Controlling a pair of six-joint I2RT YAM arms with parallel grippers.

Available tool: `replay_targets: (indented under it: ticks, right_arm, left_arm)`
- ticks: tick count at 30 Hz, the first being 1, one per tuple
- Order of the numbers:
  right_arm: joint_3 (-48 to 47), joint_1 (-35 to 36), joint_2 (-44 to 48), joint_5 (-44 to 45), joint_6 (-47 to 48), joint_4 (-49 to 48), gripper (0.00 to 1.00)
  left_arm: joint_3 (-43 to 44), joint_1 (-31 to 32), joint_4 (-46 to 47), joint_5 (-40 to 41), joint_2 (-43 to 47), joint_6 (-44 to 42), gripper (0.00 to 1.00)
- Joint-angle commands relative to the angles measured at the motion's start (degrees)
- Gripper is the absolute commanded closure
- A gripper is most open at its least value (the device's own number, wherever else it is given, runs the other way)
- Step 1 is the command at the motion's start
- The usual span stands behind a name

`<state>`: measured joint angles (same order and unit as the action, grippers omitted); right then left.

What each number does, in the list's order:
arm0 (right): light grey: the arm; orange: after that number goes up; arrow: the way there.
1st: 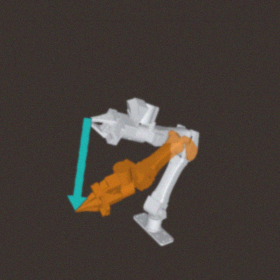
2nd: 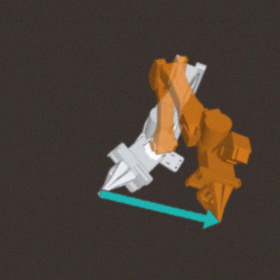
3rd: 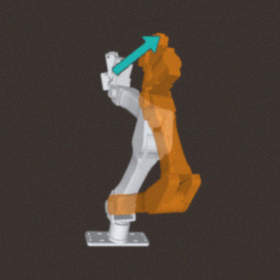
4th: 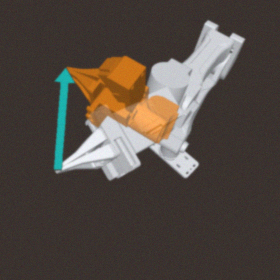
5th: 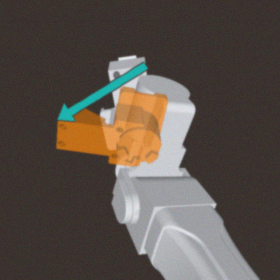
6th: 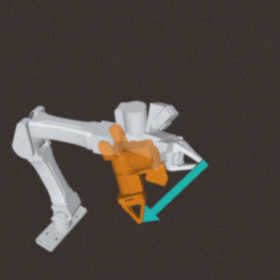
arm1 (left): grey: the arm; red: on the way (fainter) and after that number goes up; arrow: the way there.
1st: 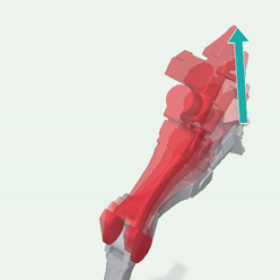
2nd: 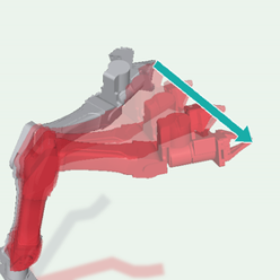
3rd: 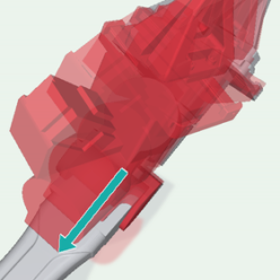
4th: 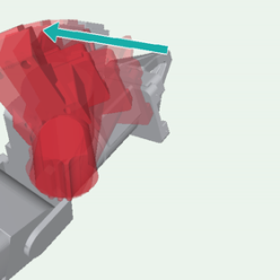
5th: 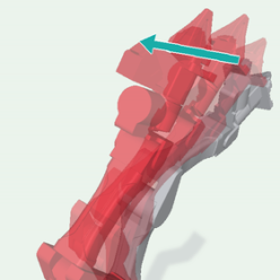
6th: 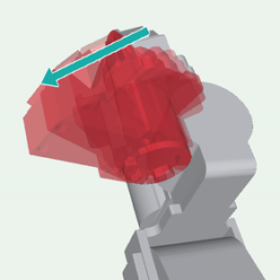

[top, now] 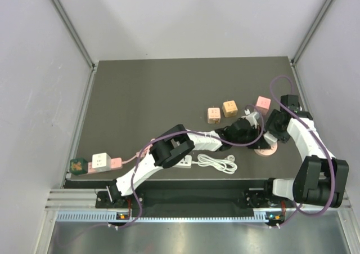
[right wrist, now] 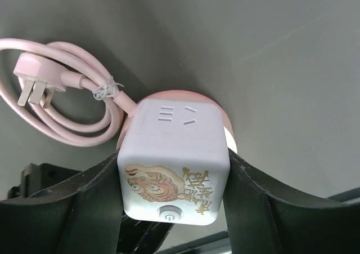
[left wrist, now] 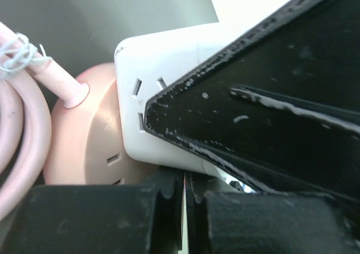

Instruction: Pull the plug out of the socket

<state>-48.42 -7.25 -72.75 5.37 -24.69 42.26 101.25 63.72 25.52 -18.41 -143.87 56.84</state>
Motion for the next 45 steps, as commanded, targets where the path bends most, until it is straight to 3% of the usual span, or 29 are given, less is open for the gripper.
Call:
replay_targets:
  ticks: [1, 12, 14, 15, 18, 24, 30, 32, 38, 45]
  right_arm:
    - [-5.3, 0.8, 3.8, -1.9, -1.2, 2.6, 1.00]
    - [-6.3, 0.3, 3.4, -1.4, -0.2, 6.3, 1.00]
    - [-5.3, 0.3, 3.4, -0.5, 0.3, 5.5, 1.00]
    - [-4.9, 0.3, 3.7, -0.4, 0.3, 5.0, 1.00]
    - [-3.9, 0.3, 3.6, 0.0, 0.3, 3.7, 1.00]
    - [-3.2, 0.1, 2.9, -0.4, 0.8, 2.7, 1.00]
    - [-3.1, -0.4, 3.1, -1.6, 1.1, 3.0, 1.00]
    - [-2.9, -0.6, 3.2, -2.7, 1.3, 3.1, 1.00]
    - [-2.8, -1.1, 3.6, -5.2, 1.8, 3.6, 1.00]
    - [-2.6, -1.7, 3.5, -10.0, 1.8, 3.7, 1.00]
  left_arm:
    - [-0.4, 0.0, -14.1, 6.5, -3.6, -3.6, 1.00]
    - [-0.3, -0.2, -13.1, 6.0, -3.7, -3.8, 1.00]
    - [-3.8, -0.6, -8.1, 2.2, -2.5, -4.1, 1.00]
    - [-5.6, -1.1, 1.4, -0.7, -2.2, -3.8, 1.00]
    - [-10.0, -2.5, 9.2, -7.0, -1.7, -2.7, 1.00]
    - [-15.0, -2.6, 9.1, -6.3, 5.6, -10.9, 0.56]
    - [-20.6, -4.2, 13.0, -7.4, 11.2, -13.5, 0.33]
    - [-21.4, -5.5, 13.2, -8.0, 11.9, -13.5, 0.16]
    - [-18.7, -7.2, 12.8, -10.5, 8.6, -13.2, 0.11]
    - [-14.9, -7.1, 12.2, -10.8, 5.3, -12.1, 0.19]
